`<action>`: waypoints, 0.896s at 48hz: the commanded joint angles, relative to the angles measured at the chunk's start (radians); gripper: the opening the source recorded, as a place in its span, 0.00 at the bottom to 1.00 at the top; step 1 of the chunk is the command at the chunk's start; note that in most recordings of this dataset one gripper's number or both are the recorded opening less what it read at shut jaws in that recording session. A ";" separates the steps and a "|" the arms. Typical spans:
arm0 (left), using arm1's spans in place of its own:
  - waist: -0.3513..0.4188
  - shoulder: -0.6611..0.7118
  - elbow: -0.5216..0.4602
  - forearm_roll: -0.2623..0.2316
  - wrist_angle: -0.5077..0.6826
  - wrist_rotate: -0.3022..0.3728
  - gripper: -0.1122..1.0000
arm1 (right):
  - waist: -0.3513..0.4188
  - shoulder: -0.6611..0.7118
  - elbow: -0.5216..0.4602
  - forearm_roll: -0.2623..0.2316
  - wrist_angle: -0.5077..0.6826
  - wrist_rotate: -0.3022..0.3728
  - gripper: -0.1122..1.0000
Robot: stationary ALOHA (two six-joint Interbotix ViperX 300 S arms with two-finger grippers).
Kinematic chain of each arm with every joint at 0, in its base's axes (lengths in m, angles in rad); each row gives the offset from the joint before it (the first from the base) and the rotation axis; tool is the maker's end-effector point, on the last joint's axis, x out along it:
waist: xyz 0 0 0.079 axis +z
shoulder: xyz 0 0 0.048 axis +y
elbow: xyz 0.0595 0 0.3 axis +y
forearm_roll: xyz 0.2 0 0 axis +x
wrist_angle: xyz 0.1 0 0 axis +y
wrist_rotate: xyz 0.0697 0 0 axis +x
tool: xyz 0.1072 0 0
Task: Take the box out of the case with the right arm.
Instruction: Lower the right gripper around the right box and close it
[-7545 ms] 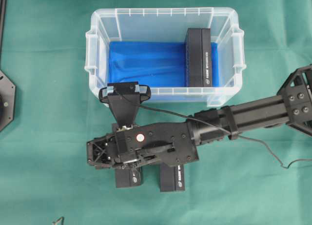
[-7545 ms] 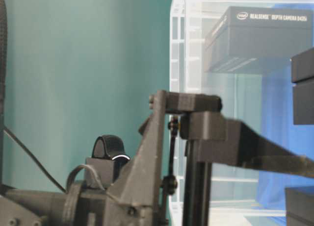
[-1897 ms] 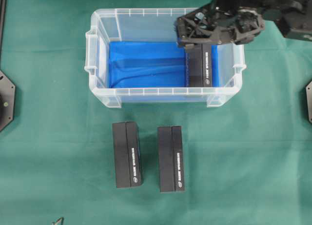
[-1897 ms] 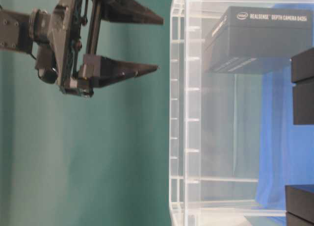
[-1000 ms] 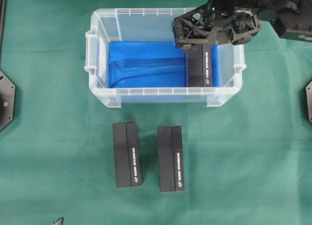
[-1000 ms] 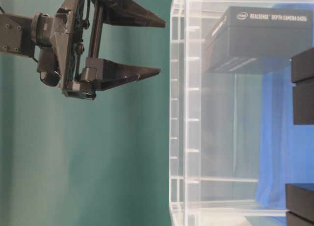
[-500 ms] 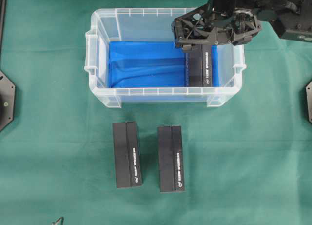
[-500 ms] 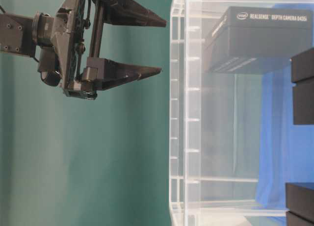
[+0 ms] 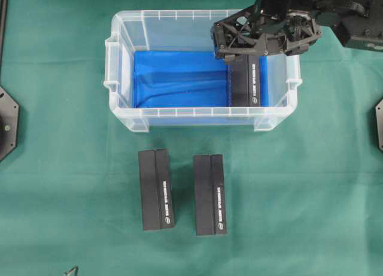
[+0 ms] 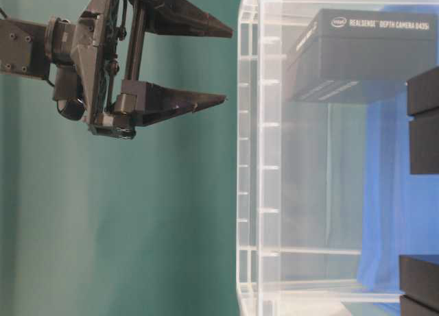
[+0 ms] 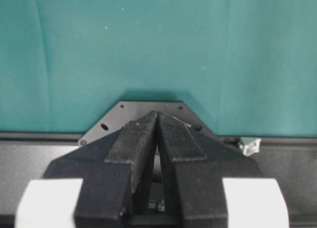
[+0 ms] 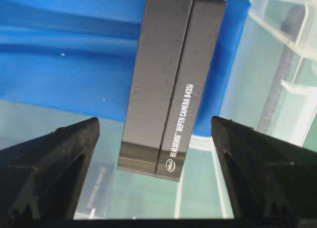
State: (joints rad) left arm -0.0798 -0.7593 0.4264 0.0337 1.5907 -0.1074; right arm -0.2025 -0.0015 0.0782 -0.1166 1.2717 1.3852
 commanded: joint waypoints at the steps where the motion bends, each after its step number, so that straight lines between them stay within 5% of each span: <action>1: -0.002 0.003 -0.012 0.003 -0.005 0.000 0.10 | 0.003 -0.014 -0.008 -0.002 -0.005 0.002 0.90; 43: -0.002 0.006 -0.012 0.003 -0.005 0.000 0.10 | 0.000 0.014 0.052 0.002 -0.071 0.021 0.90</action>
State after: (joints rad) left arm -0.0798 -0.7593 0.4264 0.0337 1.5907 -0.1074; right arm -0.2025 0.0245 0.1304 -0.1150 1.2149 1.4036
